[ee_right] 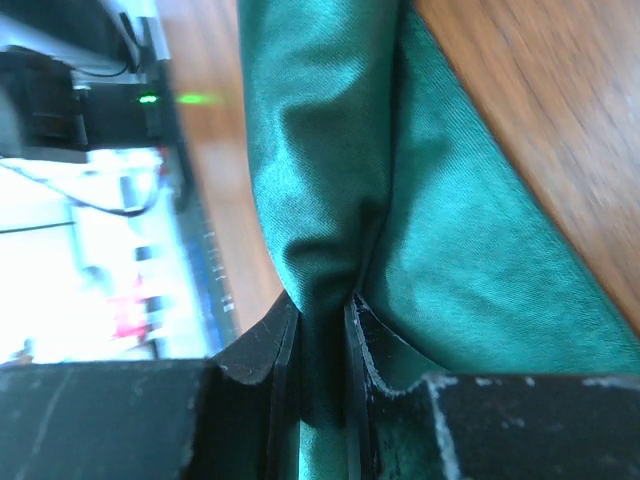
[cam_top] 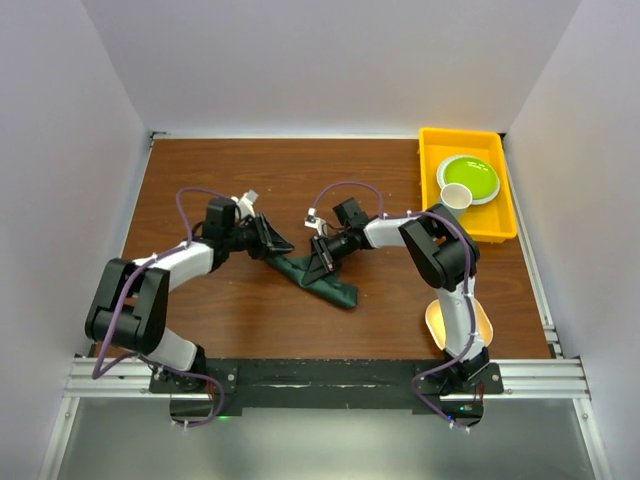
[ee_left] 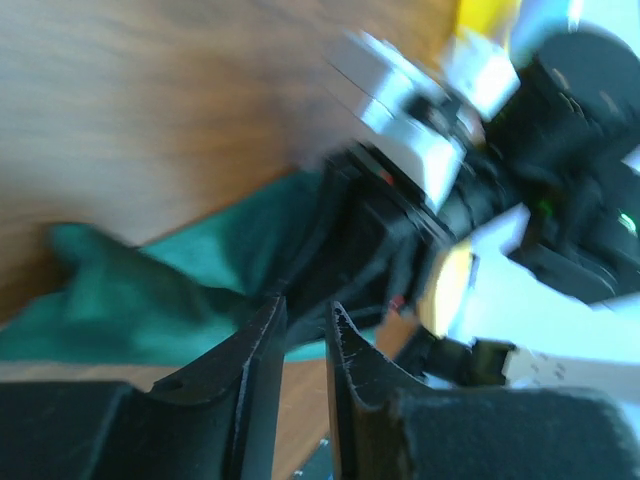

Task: Fold the napkin, place the utensils inside, and roll it up
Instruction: Roll the napkin with the utensil

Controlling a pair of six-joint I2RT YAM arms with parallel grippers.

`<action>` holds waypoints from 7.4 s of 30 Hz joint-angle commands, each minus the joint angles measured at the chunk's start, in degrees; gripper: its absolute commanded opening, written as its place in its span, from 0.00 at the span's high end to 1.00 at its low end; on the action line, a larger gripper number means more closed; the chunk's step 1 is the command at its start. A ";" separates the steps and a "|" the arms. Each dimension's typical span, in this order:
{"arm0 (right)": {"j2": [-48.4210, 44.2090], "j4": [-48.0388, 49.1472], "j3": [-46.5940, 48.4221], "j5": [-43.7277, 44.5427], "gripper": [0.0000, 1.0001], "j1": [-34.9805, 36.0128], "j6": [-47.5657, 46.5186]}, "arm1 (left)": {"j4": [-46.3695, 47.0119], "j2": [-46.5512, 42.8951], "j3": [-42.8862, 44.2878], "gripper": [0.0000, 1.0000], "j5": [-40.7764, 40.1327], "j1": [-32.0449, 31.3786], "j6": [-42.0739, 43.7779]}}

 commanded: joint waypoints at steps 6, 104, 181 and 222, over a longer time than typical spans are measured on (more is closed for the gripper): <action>4.97 -0.76 0.14 -0.62 0.94 -3.30 6.39 | 28.39 5.54 -7.39 0.80 2.65 -4.47 -13.18; -4.18 -21.33 10.86 11.82 0.87 0.93 -12.08 | -4.31 5.46 9.21 0.69 -0.09 2.57 2.38; -9.71 -23.62 12.19 68.04 0.21 18.23 -21.31 | -5.08 21.63 12.64 0.80 2.91 -4.47 -4.13; 9.10 -9.38 9.20 -4.39 0.92 -5.76 3.66 | 9.59 16.17 11.58 0.71 2.56 -4.82 -7.83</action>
